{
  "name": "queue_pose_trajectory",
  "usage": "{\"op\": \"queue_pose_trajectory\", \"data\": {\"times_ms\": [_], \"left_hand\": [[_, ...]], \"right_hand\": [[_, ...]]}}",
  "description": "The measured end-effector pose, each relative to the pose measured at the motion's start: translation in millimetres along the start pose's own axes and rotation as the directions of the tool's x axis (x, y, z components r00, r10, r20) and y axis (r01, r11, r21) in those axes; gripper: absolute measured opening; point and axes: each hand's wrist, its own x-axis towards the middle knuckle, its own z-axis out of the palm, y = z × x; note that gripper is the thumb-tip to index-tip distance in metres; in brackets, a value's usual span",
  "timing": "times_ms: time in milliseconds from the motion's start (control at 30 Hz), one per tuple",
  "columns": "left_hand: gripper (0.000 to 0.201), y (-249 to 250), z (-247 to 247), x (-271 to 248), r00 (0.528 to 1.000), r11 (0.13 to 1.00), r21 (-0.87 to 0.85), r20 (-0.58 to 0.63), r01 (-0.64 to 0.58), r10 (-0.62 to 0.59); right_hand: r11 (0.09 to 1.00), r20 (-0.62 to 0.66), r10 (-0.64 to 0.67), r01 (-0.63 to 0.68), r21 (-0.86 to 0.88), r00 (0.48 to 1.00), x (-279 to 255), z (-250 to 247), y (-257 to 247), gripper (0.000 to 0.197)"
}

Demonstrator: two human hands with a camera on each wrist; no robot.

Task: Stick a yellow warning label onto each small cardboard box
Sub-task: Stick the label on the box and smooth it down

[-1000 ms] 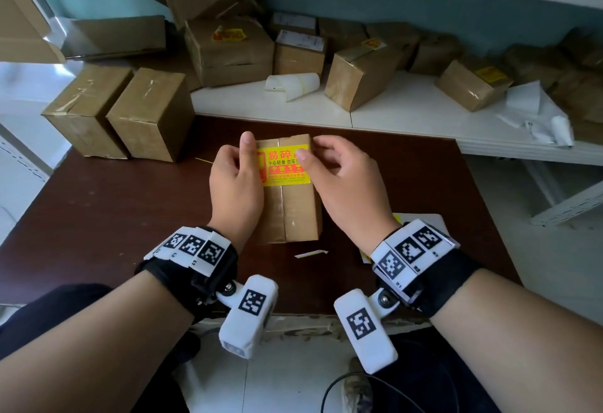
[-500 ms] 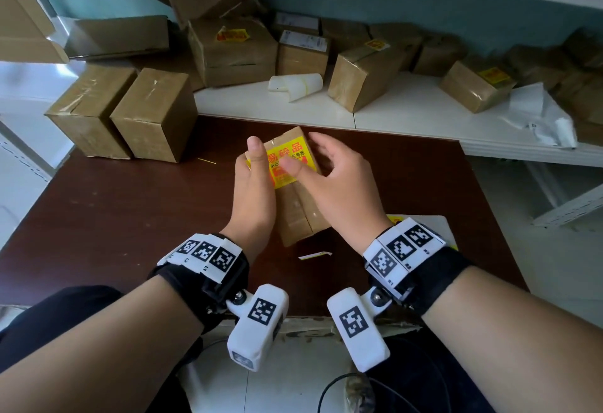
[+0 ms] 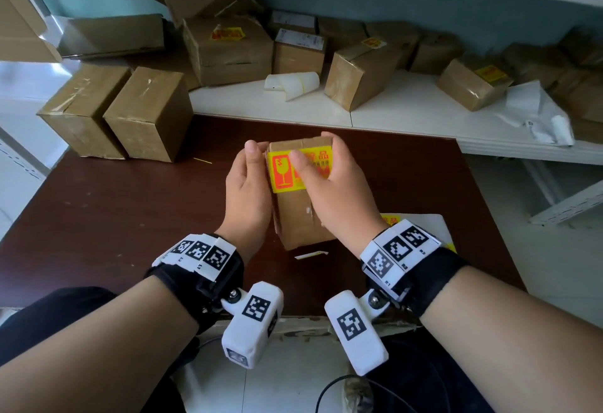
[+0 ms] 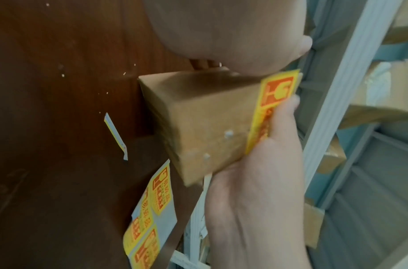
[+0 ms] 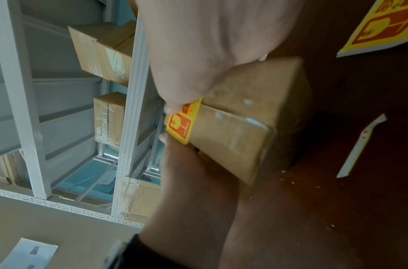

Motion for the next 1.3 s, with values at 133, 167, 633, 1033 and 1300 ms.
{"op": "queue_pose_trajectory", "data": {"times_ms": [133,167,633,1033,1300], "left_hand": [[0.078,2.2,-2.2,-3.4,0.995,0.996,-0.071,0.088,0.058,-0.052],[0.087,3.3,-3.4,-4.1,0.987,0.986,-0.130,0.133,0.108,-0.091],[0.063,2.6,-3.1,3.1,0.992,0.990,-0.091,0.063,0.112,-0.106],[0.048,-3.1,1.5,-1.5,0.997,1.000,0.016,0.074,-0.002,0.001],[0.060,-6.6,-0.5,-0.3,0.988,1.000,-0.014,0.152,-0.005,0.007]], "right_hand": [[0.997,0.019,-0.018,0.019,-0.073,1.000,-2.8,4.8,3.2,0.083],[0.997,0.020,-0.025,0.027,-0.076,0.999,-2.3,6.6,4.1,0.081],[0.998,-0.002,-0.064,0.064,0.011,0.998,-3.5,16.6,-0.6,0.072],[0.993,-0.026,-0.032,0.035,0.111,0.999,8.4,10.9,1.1,0.044],[0.994,0.064,-0.072,0.066,0.086,0.995,6.1,7.3,9.8,0.071]]}}
